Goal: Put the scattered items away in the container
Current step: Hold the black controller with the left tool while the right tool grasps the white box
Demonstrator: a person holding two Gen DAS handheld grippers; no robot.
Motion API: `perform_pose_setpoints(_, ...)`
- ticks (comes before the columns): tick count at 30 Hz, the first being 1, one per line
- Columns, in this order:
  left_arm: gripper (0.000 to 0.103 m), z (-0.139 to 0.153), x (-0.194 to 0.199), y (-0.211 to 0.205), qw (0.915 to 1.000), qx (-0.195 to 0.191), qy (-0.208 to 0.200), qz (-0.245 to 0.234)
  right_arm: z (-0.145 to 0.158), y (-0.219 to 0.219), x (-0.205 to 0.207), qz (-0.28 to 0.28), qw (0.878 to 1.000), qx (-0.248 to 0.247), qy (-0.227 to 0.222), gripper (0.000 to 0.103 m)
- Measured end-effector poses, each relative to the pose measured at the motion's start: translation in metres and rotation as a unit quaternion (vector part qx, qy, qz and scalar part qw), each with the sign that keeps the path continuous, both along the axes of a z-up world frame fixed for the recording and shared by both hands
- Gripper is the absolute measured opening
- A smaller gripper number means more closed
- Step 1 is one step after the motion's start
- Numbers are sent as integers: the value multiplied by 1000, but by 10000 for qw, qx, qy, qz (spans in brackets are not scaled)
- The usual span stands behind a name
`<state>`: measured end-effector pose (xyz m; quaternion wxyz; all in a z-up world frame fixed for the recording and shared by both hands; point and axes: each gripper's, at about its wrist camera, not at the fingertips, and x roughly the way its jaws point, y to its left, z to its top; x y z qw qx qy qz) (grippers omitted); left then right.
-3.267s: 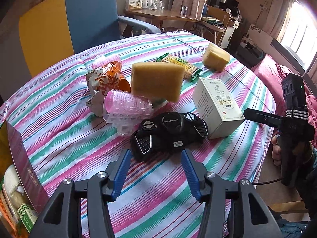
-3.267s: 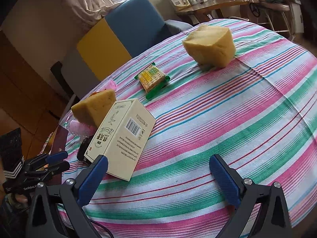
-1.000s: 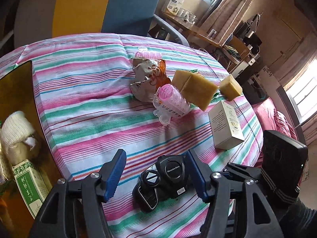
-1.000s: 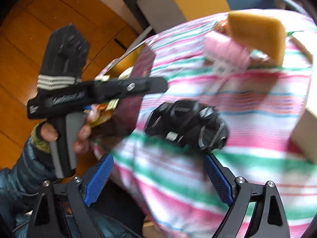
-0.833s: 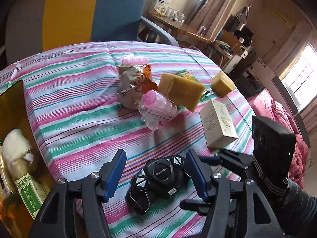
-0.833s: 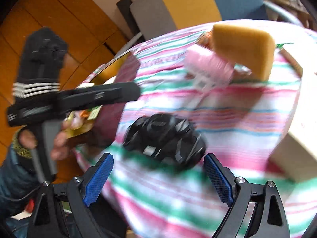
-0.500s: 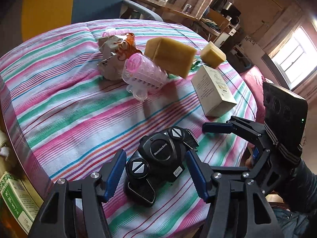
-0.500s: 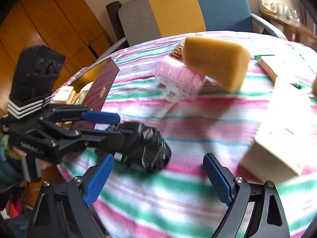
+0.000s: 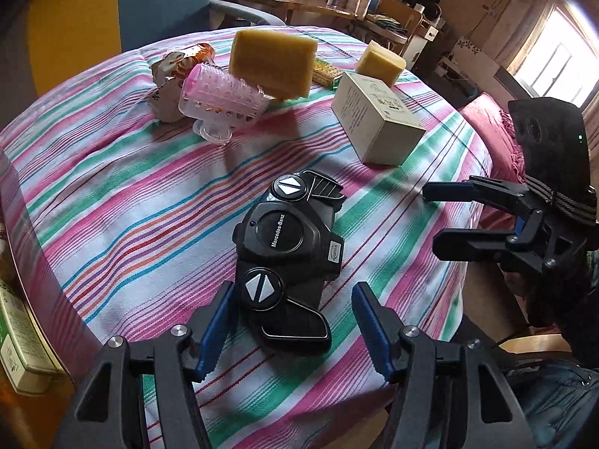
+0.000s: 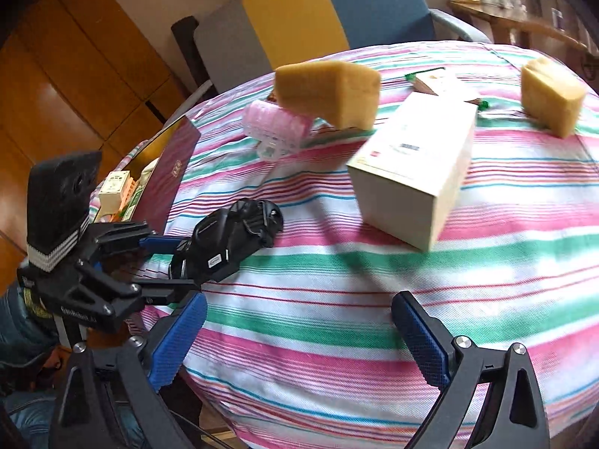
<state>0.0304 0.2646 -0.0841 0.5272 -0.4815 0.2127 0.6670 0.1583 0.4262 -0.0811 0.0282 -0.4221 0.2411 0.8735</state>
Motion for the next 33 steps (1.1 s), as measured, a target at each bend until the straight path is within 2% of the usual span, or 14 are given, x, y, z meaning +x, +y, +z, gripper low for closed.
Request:
perform_pose_setpoints(3, 64, 0, -4, 0, 9998, 11, 11, 192, 2, 2, 4, -192, 9998, 99, 8, 101)
perform_pose_setpoints(7, 63, -2, -1, 5, 9993, -72, 255, 253, 3, 12, 7, -628, 9978, 215, -21, 101)
perform_pose_setpoints(11, 64, -6, 3, 6, 9984, 2, 410, 378, 8, 34, 5, -1210, 9926, 102, -15, 99)
perform_pose_setpoints(15, 64, -9, 9, 6, 9968, 108, 648, 452, 20, 55, -10, -1708, 9853, 86, -11, 96)
perform_pose_setpoints(20, 69, -9, 10, 7, 9964, 203, 640, 525, 27, 71, -40, -2131, 9764, 223, -288, 96)
perform_pose_setpoints(22, 69, -9, 9, 7, 9963, 213, 641, 526, 23, 72, -52, -2189, 9739, 300, -516, 91)
perform_pose_setpoints(24, 67, -8, 10, 7, 9963, 212, 661, 516, 15, 70, -62, -2155, 9728, 348, -780, 76)
perform_pose_setpoints(25, 67, -8, 10, 7, 9962, 212, 671, 511, 12, 69, -64, -2124, 9726, 351, -874, 72)
perform_pose_setpoints(29, 60, -5, 8, 5, 9951, 232, 740, 608, 6, 59, -61, -1933, 9750, 564, -941, 55)
perform_pose_setpoints(30, 60, -5, 8, 4, 9951, 261, 719, 630, 6, 56, -58, -1886, 9759, 609, -912, 52)
perform_pose_setpoints(33, 60, -4, 10, 0, 9946, 325, 711, 684, 7, 49, -47, -1755, 9785, 722, -813, 52)
